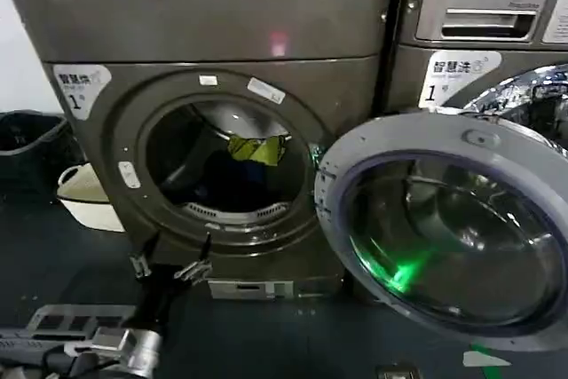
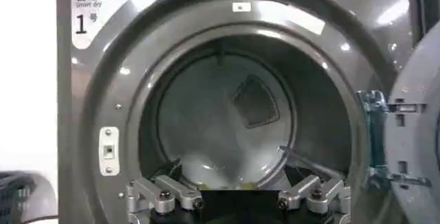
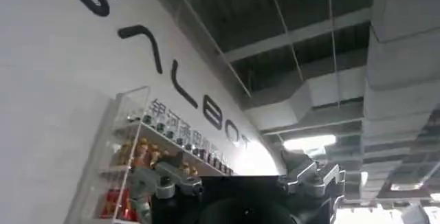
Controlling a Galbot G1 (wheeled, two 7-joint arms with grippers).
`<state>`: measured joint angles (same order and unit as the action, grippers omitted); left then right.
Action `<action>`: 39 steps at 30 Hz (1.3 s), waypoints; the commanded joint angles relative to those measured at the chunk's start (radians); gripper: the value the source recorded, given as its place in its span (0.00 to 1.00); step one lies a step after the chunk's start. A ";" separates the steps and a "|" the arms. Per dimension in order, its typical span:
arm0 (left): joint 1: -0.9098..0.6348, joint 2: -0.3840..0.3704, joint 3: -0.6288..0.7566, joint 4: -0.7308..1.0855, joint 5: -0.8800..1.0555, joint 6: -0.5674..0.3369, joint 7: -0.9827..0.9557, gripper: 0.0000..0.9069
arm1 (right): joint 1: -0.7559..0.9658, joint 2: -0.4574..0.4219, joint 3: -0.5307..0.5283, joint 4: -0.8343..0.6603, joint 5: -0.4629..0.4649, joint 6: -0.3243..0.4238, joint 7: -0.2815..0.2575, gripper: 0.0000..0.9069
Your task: Grasp the clothes from the dryer.
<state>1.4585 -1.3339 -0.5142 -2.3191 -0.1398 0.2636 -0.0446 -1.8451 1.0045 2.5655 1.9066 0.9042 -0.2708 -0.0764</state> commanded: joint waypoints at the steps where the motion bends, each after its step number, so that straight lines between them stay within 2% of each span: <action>1: -0.002 0.001 -0.001 0.003 -0.003 -0.001 0.000 1.00 | 0.001 0.002 -0.002 0.003 0.000 0.021 -0.011 1.00; 20: -0.030 0.001 -0.002 0.035 -0.014 -0.002 0.000 1.00 | 0.007 0.017 -0.005 0.023 -0.012 0.005 -0.042 1.00; 22: -0.037 0.002 -0.001 0.038 -0.018 -0.001 0.001 1.00 | 0.006 0.018 0.003 0.044 -0.025 -0.039 -0.039 1.00; 28: -0.072 0.011 -0.002 0.061 -0.039 0.003 0.000 1.00 | -0.003 0.023 0.003 0.053 -0.110 -0.033 -0.072 1.00; 32: -0.143 0.018 0.005 0.126 -0.056 -0.005 -0.003 1.00 | -0.011 0.026 0.012 0.066 -0.107 -0.043 -0.081 1.00; 34: -0.218 0.020 0.019 0.185 -0.055 -0.021 -0.005 1.00 | -0.021 0.023 0.028 0.075 -0.103 -0.062 -0.066 1.00; 39: -0.363 0.019 0.073 0.350 -0.062 -0.046 -0.004 1.00 | -0.039 0.022 0.045 0.072 -0.085 -0.041 -0.063 1.00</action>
<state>1.2906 -1.3158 -0.4850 -2.1649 -0.1887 0.2394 -0.0492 -1.8737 1.0276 2.5977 1.9669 0.8310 -0.3064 -0.1379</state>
